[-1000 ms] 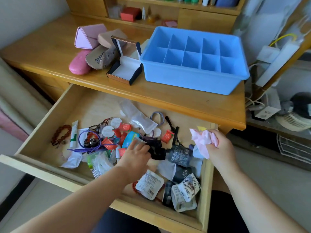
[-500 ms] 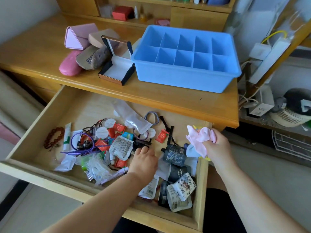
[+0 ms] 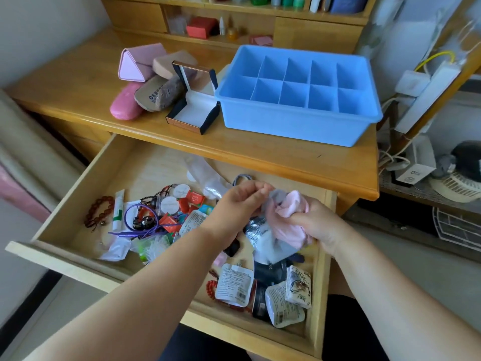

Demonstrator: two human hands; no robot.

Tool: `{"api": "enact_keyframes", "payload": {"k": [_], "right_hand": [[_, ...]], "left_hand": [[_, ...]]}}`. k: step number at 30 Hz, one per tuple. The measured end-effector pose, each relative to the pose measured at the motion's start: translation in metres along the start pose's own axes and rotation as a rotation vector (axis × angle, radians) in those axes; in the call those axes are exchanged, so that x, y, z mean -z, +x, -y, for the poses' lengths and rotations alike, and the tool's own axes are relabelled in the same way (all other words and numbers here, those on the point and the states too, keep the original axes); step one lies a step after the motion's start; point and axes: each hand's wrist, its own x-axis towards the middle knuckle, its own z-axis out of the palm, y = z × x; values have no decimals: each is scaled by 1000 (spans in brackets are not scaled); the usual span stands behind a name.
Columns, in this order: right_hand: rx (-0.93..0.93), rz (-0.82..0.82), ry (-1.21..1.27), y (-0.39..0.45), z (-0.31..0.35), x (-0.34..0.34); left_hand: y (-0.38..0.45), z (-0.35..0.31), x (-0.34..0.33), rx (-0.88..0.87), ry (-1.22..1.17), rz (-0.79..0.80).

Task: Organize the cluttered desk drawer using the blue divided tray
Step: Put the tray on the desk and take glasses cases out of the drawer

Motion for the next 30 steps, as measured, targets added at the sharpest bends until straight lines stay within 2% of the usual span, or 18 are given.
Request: {"api": "enact_keyframes", "payload": {"k": [1,2,4,6,9,11,14,16,17,19,21,23,24,26,27,28,30], "right_hand": [[-18,-115,-58,2,-3,5],[-27,-226,-85,5,-7,11],[-31,-410,-96,7,-18,20],[-22,-506,-64,5,-26,22],[-47,-521,49,7,-32,14],[-94,-480,122,10,-34,9],[-107,-283,438,12,-36,6],[-110,-131,739,14,-38,5],[-110,-63,884,17,-39,4],[-82,9,1094,21,-40,-4],[-80,27,1152,24,-45,-11],[-117,-25,1152,29,-51,-14],[-125,-56,1132,32,-52,-14],[-121,-103,1093,35,-54,-12],[-100,-112,1087,38,-57,-8],[-75,-113,1079,36,-55,-6],[-74,-122,1082,39,-57,2]], "left_hand": [[-3,9,1,5,156,-68],[-8,21,2,28,423,-95],[-27,49,-2,194,935,71],[-44,73,-11,354,1177,294],[-53,92,-28,351,989,488],[-52,92,-29,295,887,515],[-46,92,-2,161,869,152],[-37,93,29,105,1058,-70],[-33,93,44,155,1162,-148],[-25,95,64,318,1256,-205],[-21,100,67,305,1297,-143],[-21,106,58,156,1325,-1],[-23,107,52,68,1265,100],[-32,102,40,3,1011,299],[-38,100,38,-33,920,344],[-43,100,38,-111,883,314],[-43,102,47,-203,982,95]]}}
